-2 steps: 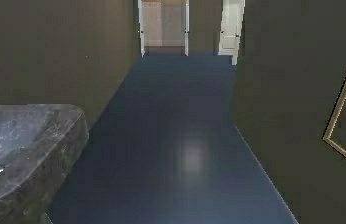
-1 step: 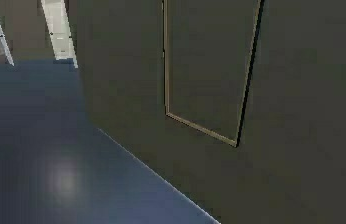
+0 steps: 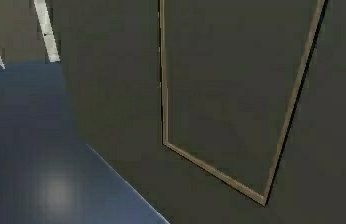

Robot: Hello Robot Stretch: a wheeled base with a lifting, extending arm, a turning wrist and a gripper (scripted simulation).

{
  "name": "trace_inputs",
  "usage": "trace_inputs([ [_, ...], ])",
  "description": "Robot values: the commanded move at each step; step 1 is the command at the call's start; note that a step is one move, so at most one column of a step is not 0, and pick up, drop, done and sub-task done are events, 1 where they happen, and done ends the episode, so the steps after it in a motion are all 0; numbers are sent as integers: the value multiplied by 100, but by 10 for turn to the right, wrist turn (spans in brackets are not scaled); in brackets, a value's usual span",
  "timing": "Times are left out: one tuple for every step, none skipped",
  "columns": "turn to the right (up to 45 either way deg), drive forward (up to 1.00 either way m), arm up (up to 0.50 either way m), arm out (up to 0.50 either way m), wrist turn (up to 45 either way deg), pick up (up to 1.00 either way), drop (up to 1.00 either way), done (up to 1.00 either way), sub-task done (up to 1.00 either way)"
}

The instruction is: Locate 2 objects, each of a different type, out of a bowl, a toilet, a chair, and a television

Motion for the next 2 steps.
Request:
trace_inputs([
  [-390, 0, 0, 0, 0, 0, 0, 0, 0],
  [0, 100, 0, 0, 0, 0, 0, 0, 0],
])
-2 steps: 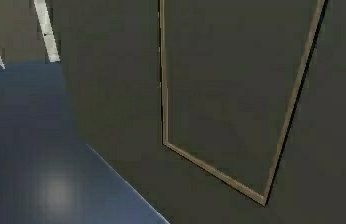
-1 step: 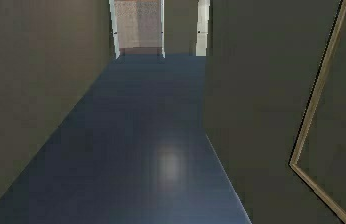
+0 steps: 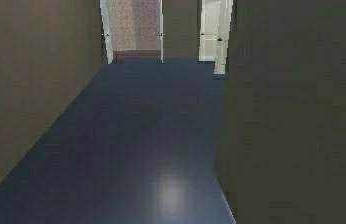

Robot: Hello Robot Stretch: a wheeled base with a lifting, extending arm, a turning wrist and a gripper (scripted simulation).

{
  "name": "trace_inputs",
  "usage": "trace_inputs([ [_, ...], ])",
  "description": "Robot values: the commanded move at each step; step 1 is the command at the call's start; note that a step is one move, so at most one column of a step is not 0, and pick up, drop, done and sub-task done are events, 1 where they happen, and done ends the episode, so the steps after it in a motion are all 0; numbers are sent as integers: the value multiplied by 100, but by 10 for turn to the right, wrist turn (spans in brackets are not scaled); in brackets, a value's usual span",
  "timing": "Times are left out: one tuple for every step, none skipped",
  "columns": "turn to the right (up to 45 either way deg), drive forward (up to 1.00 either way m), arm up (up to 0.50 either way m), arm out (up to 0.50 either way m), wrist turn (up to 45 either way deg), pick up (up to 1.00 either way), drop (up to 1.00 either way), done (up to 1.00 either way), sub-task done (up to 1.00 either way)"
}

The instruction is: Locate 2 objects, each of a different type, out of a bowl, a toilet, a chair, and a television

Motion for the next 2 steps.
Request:
trace_inputs([
  [-30, 0, 0, 0, 0, 0, 0, 0, 0],
  [0, 100, 0, 0, 0, 0, 0, 0, 0],
])
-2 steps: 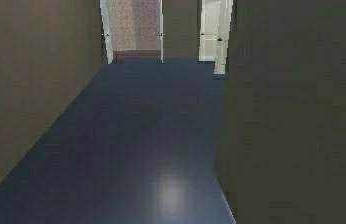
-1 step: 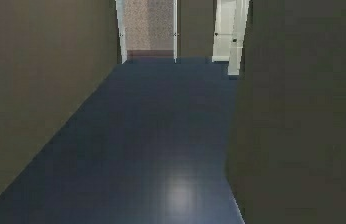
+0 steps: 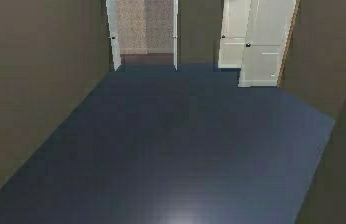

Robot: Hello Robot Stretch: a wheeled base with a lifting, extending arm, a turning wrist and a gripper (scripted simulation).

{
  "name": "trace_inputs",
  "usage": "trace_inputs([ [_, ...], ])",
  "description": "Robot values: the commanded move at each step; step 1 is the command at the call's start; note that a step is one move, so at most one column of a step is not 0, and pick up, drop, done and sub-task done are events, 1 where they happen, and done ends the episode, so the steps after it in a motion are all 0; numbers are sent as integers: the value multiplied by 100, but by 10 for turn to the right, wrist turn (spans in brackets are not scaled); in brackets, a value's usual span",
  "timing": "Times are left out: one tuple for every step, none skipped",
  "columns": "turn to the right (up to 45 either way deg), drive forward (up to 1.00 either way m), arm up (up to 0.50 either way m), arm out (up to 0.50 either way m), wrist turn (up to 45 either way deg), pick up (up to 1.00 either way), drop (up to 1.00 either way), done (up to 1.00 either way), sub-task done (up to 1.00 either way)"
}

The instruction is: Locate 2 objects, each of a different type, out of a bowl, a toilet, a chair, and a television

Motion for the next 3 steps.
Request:
trace_inputs([
  [0, 85, 0, 0, 0, 0, 0, 0, 0],
  [150, 0, 0, 0, 0, 0, 0, 0, 0],
  [0, 100, 0, 0, 0, 0, 0, 0, 0],
])
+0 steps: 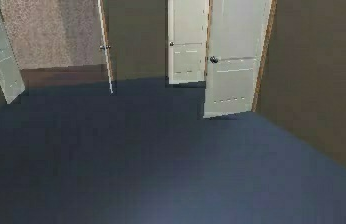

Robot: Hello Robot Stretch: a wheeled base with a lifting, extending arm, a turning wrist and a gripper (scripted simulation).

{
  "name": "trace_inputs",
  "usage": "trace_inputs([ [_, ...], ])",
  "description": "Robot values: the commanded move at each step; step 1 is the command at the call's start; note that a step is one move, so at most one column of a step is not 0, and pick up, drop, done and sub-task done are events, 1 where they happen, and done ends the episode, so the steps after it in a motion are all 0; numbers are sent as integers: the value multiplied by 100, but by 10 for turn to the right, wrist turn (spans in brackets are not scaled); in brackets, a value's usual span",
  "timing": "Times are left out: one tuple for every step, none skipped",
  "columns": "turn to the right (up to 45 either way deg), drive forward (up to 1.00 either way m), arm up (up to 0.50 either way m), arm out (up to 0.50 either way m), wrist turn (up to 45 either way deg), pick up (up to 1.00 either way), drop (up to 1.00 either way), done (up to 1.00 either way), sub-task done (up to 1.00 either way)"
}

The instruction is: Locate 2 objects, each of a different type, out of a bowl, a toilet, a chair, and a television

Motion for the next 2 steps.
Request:
trace_inputs([
  [0, 100, 0, 0, 0, 0, 0, 0, 0],
  [0, 100, 0, 0, 0, 0, 0, 0, 0],
])
